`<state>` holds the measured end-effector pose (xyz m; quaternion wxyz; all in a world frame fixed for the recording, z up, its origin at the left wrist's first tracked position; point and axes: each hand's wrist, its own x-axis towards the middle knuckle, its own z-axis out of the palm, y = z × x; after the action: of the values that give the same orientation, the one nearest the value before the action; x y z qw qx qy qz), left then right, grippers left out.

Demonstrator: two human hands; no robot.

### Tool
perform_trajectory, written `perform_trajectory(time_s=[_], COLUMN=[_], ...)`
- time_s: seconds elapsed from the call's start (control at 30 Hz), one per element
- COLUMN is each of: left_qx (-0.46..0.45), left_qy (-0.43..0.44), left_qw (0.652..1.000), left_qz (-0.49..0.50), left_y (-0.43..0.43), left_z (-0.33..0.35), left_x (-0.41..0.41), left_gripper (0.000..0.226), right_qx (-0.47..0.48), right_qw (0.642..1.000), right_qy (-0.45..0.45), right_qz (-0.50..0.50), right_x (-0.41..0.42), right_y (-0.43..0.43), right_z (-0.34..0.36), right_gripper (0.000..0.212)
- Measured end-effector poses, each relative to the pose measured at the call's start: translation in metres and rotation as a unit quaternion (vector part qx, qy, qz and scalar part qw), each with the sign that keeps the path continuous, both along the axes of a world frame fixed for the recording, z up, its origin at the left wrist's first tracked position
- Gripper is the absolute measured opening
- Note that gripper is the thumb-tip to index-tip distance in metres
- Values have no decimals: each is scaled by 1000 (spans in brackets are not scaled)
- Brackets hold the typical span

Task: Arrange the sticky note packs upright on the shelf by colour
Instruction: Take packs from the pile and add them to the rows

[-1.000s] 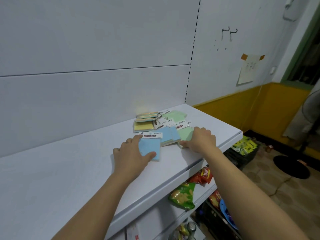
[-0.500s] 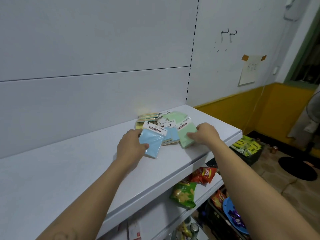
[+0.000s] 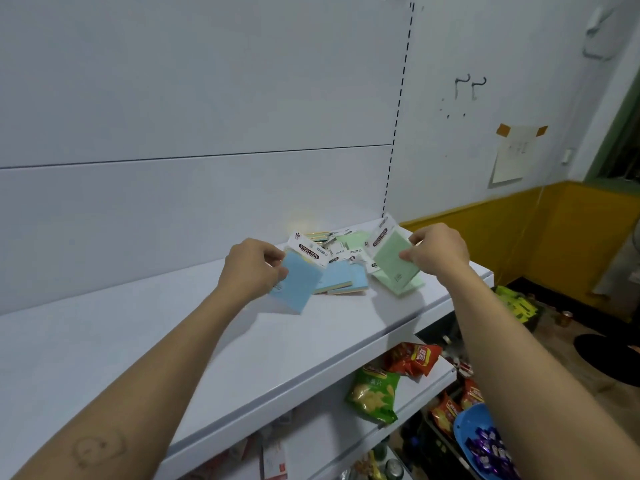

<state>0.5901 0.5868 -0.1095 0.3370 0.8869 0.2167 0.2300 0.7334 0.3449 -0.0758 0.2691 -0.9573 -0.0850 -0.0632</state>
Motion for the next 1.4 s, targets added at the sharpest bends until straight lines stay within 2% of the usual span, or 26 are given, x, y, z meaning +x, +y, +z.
perform_trajectory(time_s=[0.2, 0.3, 0.5, 0.67, 0.9, 1.03, 1.23, 1.4], left_qx=[9, 19, 18, 22, 15, 17, 41, 27], left_qy=[-5, -12, -29, -30, -24, -21, -23, -38], left_qw=[999, 998, 985, 968, 943, 928, 920, 914], left_qz=[32, 67, 170, 247, 332, 371, 388, 402], left_y=[32, 56, 109, 149, 195, 221, 261, 287], left_z=[7, 10, 3, -6, -15, -16, -21, -29], left_x=[-33, -57, -125, -193, -268, -294, -312, -311], left_gripper=[13, 14, 11, 11, 14, 14, 12, 9], right_qx=[37, 91, 139, 143, 113, 152, 195, 217], right_qw=[996, 985, 947, 927, 925, 913, 905, 895], right_qy=[-15, 19, 112, 111, 46, 71, 73, 84], right_qz=[79, 146, 267, 328, 360, 373, 371, 381], right_x=[-18, -28, -64, -103, -167, -195, -223, -241], right_y=[40, 75, 157, 225, 292, 321, 355, 374], right_z=[7, 1, -16, -27, -35, -42, -51, -63], right_gripper=[16, 17, 22, 21, 26, 17, 19, 17])
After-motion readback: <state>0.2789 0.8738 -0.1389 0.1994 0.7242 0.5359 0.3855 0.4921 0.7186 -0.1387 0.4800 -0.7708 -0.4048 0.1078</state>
